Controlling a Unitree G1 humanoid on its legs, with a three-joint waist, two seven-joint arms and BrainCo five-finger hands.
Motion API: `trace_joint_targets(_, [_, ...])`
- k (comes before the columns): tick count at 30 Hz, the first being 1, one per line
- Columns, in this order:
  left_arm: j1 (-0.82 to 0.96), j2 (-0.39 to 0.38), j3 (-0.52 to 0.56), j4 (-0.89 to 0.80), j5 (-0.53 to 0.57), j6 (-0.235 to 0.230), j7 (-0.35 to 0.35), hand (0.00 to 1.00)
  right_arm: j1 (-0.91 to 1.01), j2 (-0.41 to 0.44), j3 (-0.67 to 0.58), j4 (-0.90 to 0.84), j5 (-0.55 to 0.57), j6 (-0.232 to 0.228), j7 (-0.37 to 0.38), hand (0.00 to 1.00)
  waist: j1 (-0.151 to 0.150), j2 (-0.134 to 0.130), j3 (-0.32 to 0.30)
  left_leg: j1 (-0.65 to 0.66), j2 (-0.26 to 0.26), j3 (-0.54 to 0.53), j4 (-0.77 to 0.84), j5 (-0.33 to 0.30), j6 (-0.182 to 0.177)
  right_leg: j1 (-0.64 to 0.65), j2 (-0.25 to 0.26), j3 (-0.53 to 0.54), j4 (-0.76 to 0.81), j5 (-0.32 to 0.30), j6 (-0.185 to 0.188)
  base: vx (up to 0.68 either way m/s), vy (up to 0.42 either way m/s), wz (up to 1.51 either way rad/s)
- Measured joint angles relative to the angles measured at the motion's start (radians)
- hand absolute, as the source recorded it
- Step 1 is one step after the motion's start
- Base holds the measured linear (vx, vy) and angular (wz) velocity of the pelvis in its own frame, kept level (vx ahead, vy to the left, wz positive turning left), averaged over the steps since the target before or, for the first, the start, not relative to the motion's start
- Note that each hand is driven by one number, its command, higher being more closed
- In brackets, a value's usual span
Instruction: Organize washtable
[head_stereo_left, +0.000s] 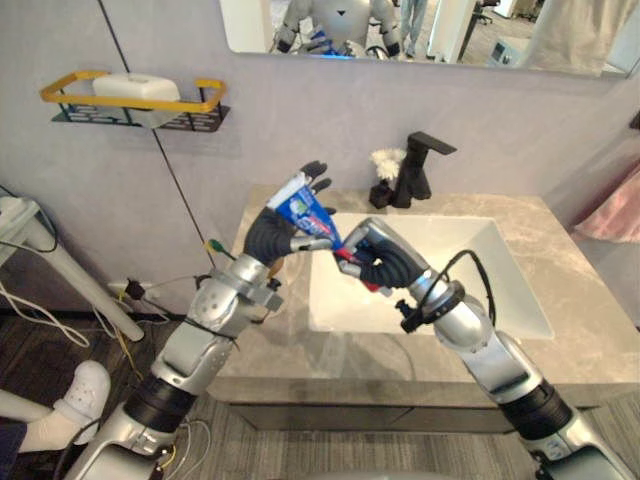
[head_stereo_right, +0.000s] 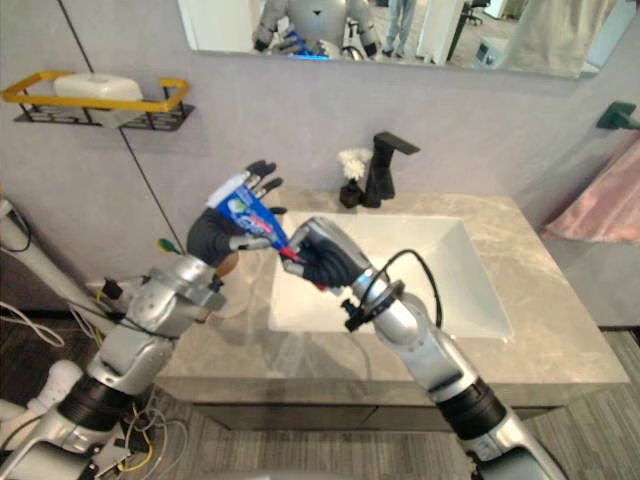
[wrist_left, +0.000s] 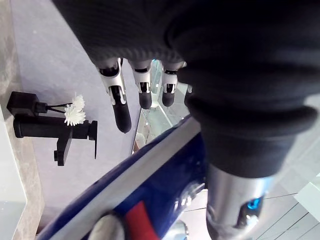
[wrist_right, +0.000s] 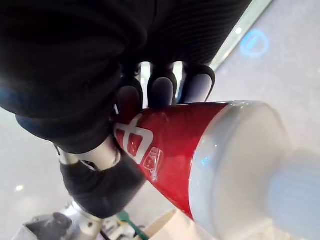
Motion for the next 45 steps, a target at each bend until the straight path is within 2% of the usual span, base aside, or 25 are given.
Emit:
trace_joint_targets(22, [-0.009,-0.027,0.005,0.000,-0.028,0.000,0.001,1.00,0.017,0.012,0.028,0.041,-0.026,-0.008,0.021,1.00,-0.002,0.006,0.004,0.003,0.000,0.004,-0.001,0.000,0.000,0.000,0.000,0.003,0.001,0.000,0.000,0.00,0.000,0.00])
trace_joint_targets(23, [-0.009,-0.027,0.005,0.000,-0.028,0.000,0.002,1.00,0.017,0.013,0.028,0.041,-0.028,-0.008,0.021,0.00,-0.002,0.006,0.004,0.004,0.000,0.005,-0.001,0.000,0.000,0.000,0.000,0.003,0.001,0.000,0.000,0.00,0.000,0.00])
trace_joint_targets(33, [-0.011,-0.030,0.014,0.001,-0.028,0.000,0.032,1.00,0.017,0.026,0.009,0.041,-0.031,-0.001,-0.003,0.00,-0.002,0.006,0.004,0.012,0.001,0.016,-0.003,0.000,0.000,0.001,0.000,0.008,0.002,0.000,0.000,0.00,0.000,-0.02])
trace_joint_targets(45, [-0.045,-0.055,0.126,-0.002,-0.028,-0.004,0.068,1.00,0.014,0.057,-0.134,0.000,-0.034,0.000,-0.072,0.00,-0.004,0.007,0.004,0.019,0.006,0.032,-0.004,0.000,0.000,0.000,0.003,0.027,0.002,0.001,-0.001,-0.01,-0.001,-0.02])
